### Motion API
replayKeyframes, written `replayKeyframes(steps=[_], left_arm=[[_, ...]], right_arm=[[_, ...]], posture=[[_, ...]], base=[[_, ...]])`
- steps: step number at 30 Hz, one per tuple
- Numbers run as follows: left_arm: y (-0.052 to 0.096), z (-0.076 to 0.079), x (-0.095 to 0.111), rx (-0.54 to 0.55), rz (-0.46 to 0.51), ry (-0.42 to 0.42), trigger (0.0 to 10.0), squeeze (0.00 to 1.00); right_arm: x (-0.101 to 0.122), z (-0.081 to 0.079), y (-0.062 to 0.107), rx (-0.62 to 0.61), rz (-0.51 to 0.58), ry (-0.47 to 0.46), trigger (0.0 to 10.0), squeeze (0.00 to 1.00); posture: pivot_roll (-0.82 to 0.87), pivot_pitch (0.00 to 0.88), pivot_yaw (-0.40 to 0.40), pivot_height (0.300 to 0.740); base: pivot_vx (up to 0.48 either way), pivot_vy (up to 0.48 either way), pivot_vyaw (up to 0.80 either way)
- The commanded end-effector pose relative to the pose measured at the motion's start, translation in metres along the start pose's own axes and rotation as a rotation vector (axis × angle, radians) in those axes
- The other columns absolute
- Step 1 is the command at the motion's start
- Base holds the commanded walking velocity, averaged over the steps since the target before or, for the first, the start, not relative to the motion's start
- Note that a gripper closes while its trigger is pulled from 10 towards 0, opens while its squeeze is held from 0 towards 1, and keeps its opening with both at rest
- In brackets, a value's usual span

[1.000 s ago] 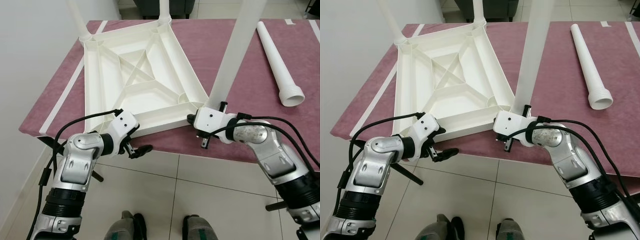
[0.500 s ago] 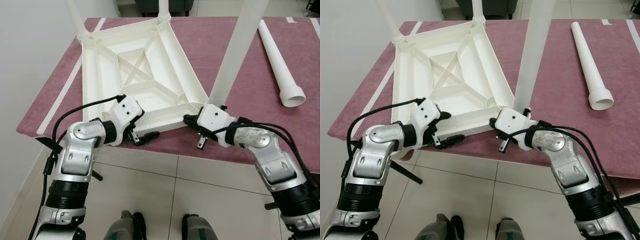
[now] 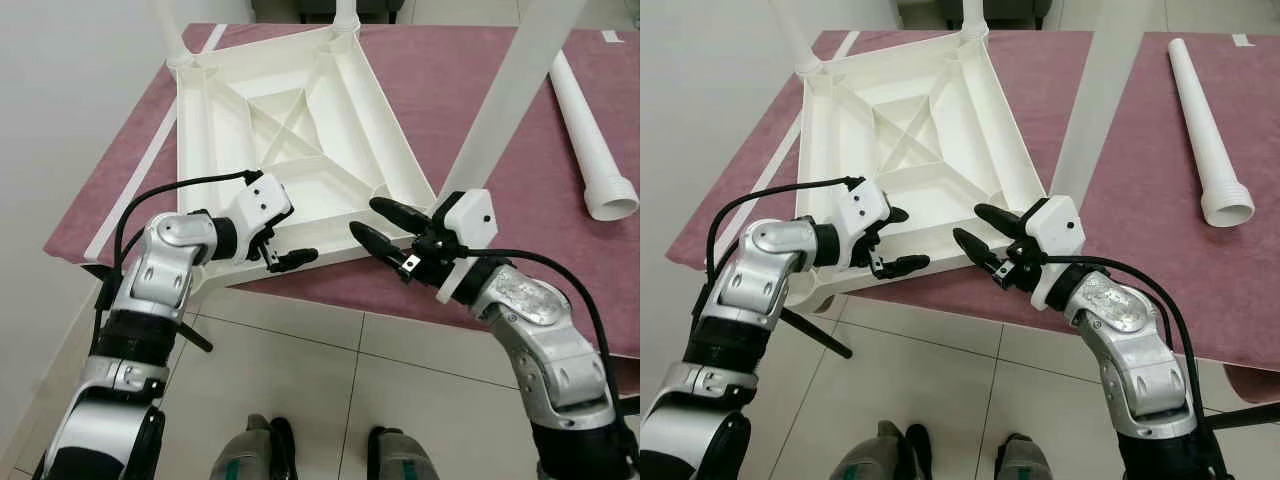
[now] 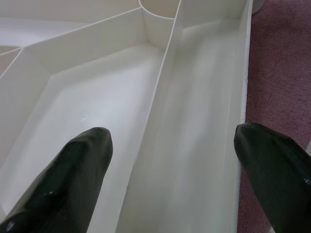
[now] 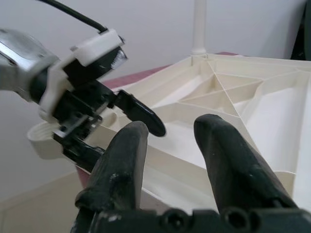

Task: Building children table

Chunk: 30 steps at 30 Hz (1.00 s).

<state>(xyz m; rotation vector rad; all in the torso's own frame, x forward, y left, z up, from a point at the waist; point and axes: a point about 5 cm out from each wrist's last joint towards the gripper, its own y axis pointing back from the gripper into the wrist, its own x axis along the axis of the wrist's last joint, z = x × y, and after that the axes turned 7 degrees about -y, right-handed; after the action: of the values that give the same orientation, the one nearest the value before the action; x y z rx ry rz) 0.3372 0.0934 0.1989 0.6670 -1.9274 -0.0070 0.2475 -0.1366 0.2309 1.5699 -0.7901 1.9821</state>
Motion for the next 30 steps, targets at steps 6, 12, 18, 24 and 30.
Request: replayKeyframes(steps=[6,12,18,24,30], left_arm=[[-0.007,0.012,0.009,-0.149,0.095,-0.026,10.0,0.00],[-0.002,0.003,0.020,-0.104,0.174,-0.020,10.0,0.00],[-0.007,0.018,0.007,-0.169,0.129,-0.010,10.0,0.00],[-0.026,0.021,-0.005,-0.171,0.059,0.005,10.0,0.00],[-0.040,0.014,-0.011,-0.131,-0.011,-0.005,4.9,0.00]], right_arm=[[-0.001,-0.009,0.015,-0.144,0.087,-0.211,10.0,0.00],[-0.015,-0.007,0.023,-0.414,0.133,-0.326,10.0,0.00],[-0.030,0.000,0.039,-0.595,0.111,-0.389,10.0,0.00],[-0.036,0.021,0.056,-0.816,0.126,-0.396,10.0,0.00],[-0.033,0.028,0.063,-0.881,0.154,-0.397,10.0,0.00]], posture=[[-0.16,0.158,0.179,0.740],[-0.17,0.157,0.187,0.740],[-0.16,0.160,0.174,0.740],[-0.17,0.166,0.178,0.740],[-0.18,0.167,0.188,0.740]], base=[[0.000,0.000,0.00],[0.000,0.000,0.00],[0.000,0.000,0.00],[0.000,0.000,0.00],[0.000,0.000,0.00]])
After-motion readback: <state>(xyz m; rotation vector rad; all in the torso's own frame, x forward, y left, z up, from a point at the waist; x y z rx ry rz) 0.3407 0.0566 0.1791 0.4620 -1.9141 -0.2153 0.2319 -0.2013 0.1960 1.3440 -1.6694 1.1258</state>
